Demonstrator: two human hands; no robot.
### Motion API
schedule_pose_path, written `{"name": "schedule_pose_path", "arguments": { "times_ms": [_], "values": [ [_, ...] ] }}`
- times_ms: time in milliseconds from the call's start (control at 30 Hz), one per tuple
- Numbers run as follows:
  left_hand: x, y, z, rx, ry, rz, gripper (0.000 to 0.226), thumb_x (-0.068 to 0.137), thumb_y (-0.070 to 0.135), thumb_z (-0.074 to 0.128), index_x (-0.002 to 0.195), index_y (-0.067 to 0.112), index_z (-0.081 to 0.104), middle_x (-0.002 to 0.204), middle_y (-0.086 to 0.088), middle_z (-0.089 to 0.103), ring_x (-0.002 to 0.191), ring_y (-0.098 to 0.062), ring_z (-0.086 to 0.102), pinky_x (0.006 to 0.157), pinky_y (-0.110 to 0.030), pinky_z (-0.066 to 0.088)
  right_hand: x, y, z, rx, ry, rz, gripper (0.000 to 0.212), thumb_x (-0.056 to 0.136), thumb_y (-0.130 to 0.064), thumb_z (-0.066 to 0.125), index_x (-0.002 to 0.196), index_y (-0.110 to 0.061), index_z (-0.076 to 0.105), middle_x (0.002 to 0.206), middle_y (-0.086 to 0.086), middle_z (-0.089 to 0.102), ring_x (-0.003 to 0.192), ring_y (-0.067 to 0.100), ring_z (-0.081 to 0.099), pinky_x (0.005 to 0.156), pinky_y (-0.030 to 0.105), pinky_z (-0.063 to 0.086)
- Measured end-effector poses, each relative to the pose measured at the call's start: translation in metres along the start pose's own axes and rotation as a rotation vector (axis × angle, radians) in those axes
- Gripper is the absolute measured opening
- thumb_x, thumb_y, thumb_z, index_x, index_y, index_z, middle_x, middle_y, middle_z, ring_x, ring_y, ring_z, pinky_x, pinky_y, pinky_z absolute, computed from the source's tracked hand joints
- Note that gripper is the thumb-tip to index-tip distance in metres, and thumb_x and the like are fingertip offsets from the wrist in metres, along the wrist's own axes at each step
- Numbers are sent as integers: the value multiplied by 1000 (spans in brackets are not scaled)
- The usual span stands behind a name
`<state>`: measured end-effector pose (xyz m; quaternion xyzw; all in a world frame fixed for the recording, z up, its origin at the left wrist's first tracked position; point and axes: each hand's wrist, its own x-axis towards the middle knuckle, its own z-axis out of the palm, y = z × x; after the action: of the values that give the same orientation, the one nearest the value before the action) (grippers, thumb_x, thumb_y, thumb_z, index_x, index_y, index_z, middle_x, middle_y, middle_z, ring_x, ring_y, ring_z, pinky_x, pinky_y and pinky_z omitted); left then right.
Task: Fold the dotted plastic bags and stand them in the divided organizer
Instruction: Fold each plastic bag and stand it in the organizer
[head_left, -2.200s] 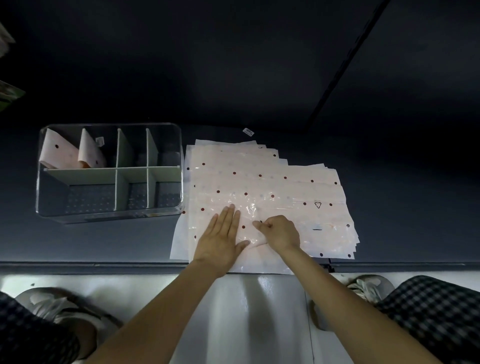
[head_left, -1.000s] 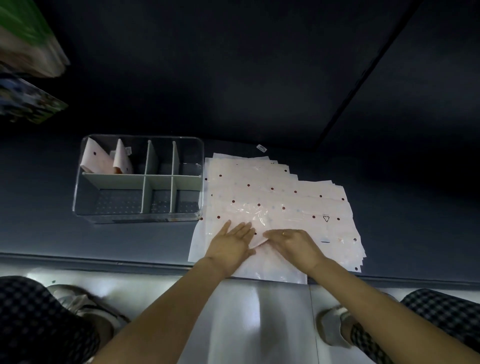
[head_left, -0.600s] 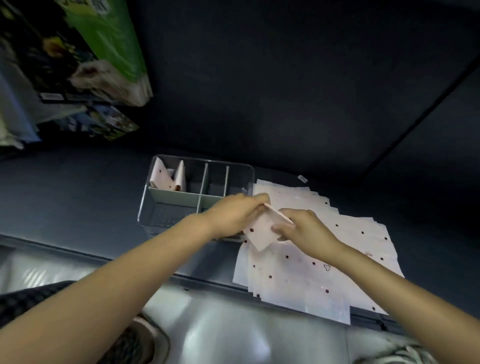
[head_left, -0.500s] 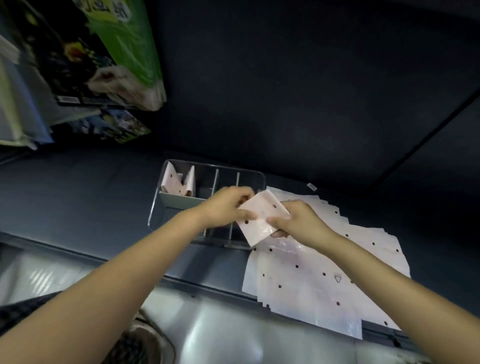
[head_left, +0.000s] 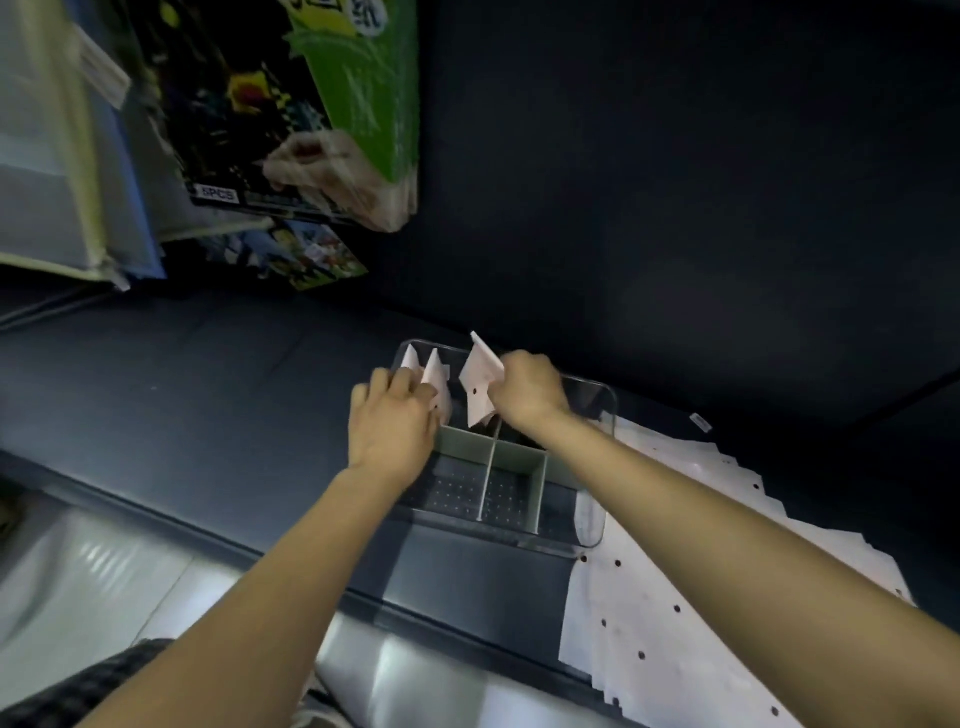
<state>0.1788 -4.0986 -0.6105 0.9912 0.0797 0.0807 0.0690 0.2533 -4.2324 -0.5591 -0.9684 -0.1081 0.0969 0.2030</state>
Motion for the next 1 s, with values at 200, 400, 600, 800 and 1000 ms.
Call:
{"name": "schedule_pose_path", "arguments": {
  "times_ms": [200,400,600,800,1000],
  "values": [
    [-9,-12,6,-283,72,-60,27,93,21,51,117,14,63,125,-4,49,108,-25,37,76,-34,39,12,-35,44,-199,-80,21,17,91,-11,52,104,-7,62,103,12,65,93,28,64,64,33,48],
    [-10,-18,5,-564,181,-173,26,93,21,54,117,15,62,118,2,49,102,-16,41,61,-28,38,11,-38,54,243,-127,138,54,96,-49,30,104,-9,66,103,13,67,97,31,62,80,34,48],
    [-16,-14,6,-421,158,-68,24,93,20,55,114,16,64,123,-5,50,109,-25,42,76,-35,42,-6,-27,54,344,-287,-43,33,99,-22,34,114,-20,64,119,7,63,110,24,57,97,37,45],
    [-18,-7,4,-279,101,-61,26,88,17,60,113,16,66,136,-10,43,125,-32,33,95,-45,35,-40,3,34,379,-96,-151,38,96,-10,44,133,-15,52,133,3,57,121,16,52,101,21,38],
    [-25,34,-8,-267,134,137,17,84,14,65,101,12,70,129,-15,51,122,-36,41,98,-51,38,-123,112,-19,424,51,-167,30,95,-11,51,122,-19,60,117,-9,63,107,3,58,93,10,42]
  ]
}}
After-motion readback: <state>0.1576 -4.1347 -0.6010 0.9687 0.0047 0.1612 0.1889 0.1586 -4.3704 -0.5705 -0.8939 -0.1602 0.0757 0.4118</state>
